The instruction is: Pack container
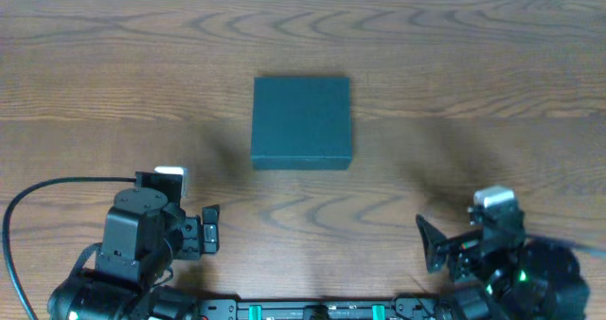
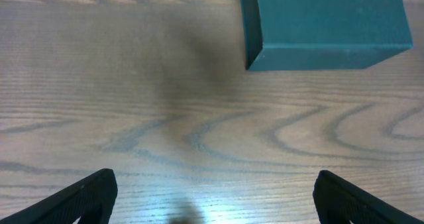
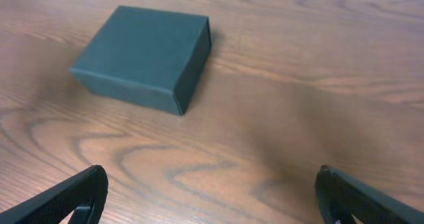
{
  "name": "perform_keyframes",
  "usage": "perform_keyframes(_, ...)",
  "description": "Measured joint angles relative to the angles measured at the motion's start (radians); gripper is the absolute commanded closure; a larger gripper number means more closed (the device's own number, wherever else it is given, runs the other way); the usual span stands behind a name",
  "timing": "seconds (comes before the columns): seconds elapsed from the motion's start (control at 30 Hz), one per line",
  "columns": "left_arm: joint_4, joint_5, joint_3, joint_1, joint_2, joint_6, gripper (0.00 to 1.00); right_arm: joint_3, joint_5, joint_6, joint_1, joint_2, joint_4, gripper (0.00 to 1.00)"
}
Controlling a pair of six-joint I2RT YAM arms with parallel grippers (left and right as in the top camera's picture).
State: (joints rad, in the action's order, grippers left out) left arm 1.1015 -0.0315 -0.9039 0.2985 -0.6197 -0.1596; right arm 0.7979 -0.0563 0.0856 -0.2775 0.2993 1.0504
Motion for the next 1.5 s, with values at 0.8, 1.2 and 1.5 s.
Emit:
perform_keyframes(0.8,-0.001,0.000,0.000,0.000,0.000,0.000,0.05,-0.412,0.002,-0.031,0.072,-0.282,-0.011,0.01)
perform_keyframes(1.2,-0.001,0.000,0.000,0.000,0.000,0.000,0.05,-0.433,0.004,-0.038,0.072,-0.283,0.019,0.01)
perform_keyframes(1.5,-0.001,0.000,0.000,0.000,0.000,0.000,0.04,-0.433,0.004,-0.038,0.072,-0.283,0.019,0.01)
